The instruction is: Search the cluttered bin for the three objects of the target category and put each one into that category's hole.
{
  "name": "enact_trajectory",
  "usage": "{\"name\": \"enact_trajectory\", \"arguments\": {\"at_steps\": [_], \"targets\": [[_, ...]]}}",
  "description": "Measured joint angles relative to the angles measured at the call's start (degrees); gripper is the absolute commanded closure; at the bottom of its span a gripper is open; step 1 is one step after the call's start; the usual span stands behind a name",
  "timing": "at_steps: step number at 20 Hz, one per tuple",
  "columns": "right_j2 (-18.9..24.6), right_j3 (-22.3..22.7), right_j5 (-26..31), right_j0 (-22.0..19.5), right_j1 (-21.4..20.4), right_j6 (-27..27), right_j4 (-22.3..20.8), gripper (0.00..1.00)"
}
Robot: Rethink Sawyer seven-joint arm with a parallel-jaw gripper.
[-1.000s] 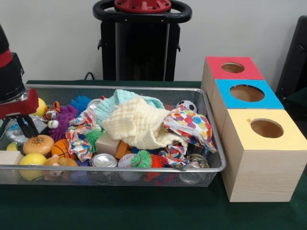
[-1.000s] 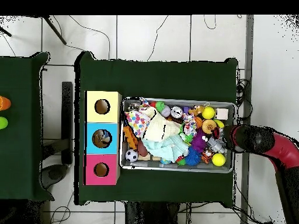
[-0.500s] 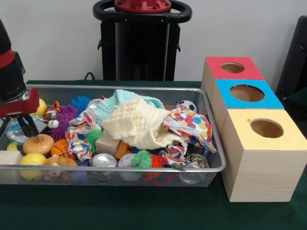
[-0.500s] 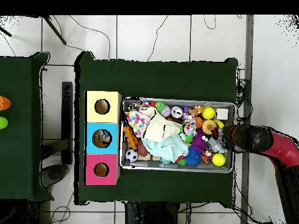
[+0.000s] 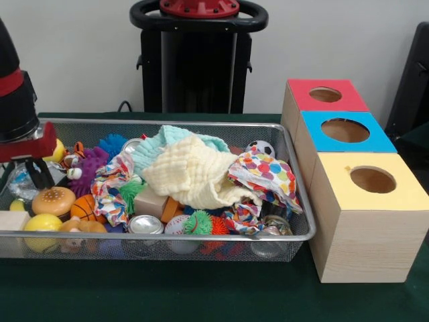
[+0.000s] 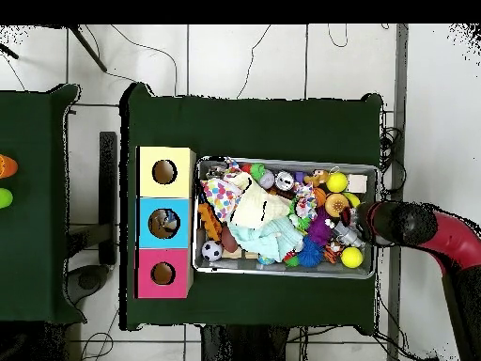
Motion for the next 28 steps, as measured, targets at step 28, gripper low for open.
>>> {"name": "enact_trajectory", "arguments": {"at_steps": [28], "targets": [[-1.5, 0.9, 0.0, 0.7, 0.3, 0.0, -0.4, 1.0]]}}
